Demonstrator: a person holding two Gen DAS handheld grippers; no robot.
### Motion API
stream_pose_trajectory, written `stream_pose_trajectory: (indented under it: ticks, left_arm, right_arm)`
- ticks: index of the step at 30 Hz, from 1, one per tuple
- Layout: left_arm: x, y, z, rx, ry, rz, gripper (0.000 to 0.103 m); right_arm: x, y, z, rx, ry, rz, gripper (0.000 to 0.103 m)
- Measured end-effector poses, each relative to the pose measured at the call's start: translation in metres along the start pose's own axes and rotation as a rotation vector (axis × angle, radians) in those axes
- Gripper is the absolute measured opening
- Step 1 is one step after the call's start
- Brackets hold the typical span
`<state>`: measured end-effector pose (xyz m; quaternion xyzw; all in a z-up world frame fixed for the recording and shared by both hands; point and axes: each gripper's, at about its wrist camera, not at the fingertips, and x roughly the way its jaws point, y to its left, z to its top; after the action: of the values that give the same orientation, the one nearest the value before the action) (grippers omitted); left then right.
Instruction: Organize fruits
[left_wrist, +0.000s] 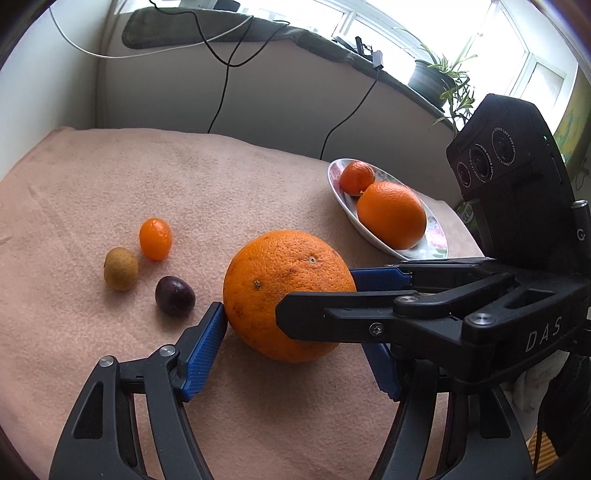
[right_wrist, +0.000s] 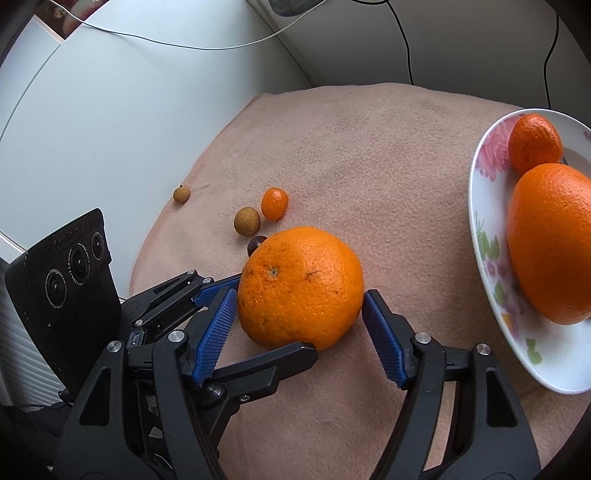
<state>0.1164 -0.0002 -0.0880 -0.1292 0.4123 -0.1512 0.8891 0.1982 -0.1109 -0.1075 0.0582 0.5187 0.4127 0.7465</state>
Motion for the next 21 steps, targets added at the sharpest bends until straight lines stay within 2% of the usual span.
stream_pose_trajectory:
  ticks: [12, 21]
  left_arm:
    - [-0.004, -0.036, 0.025, 0.073, -0.045, -0.035, 0.071]
    - [0.008, -0.077, 0.056, 0.145, -0.080, -0.079, 0.071]
  right_arm:
    - [-0.048, 0.000, 0.002, -0.023, -0.103, -0.050, 0.073]
    - [-0.098, -0.023, 0.009, -0.002, -0.200, -0.098, 0.073]
